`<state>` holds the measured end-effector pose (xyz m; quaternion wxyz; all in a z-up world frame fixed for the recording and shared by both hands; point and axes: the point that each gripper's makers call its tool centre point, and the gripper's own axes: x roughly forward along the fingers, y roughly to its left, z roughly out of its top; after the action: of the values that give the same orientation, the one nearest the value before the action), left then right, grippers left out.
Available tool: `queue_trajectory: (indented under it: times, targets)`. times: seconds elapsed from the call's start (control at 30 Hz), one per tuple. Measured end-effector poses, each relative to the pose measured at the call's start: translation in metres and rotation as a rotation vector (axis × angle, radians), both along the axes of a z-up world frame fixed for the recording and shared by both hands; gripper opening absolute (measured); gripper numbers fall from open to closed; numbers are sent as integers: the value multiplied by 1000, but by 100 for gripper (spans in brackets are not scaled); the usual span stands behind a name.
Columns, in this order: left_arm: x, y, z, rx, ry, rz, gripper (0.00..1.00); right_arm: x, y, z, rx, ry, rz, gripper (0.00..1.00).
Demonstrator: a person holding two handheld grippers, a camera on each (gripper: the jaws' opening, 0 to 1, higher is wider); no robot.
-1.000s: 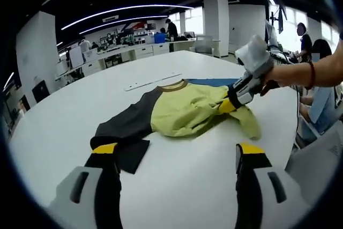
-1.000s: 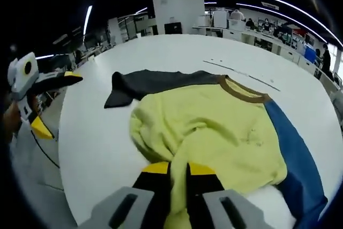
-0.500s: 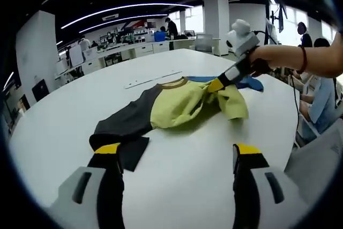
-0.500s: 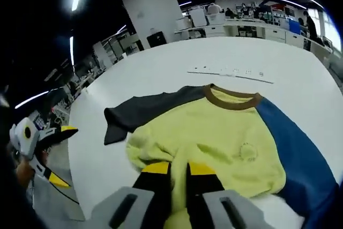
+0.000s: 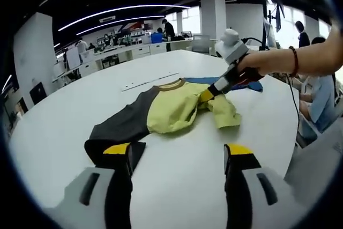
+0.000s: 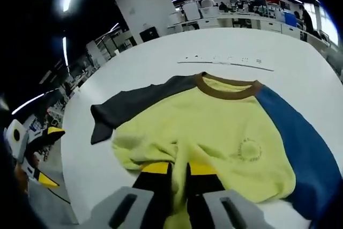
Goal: Fold the garment on the visible template until the final outline fits inside the template.
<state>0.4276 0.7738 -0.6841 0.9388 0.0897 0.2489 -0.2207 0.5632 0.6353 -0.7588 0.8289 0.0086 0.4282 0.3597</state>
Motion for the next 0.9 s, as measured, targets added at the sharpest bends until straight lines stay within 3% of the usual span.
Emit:
queue_trajectory:
  times: [0.23,0.47,0.9]
  targets:
    - [18,-32,5,-34,-30,-106,44,1,-2,-1,60,58,-46,7]
    - [43,-70,3,-36,-51,-212,36,0,-1,0,66,70,-42,7]
    - [73,-103,-27,-17,-7,-318,22,-3,-2,0,79,102,-7,7]
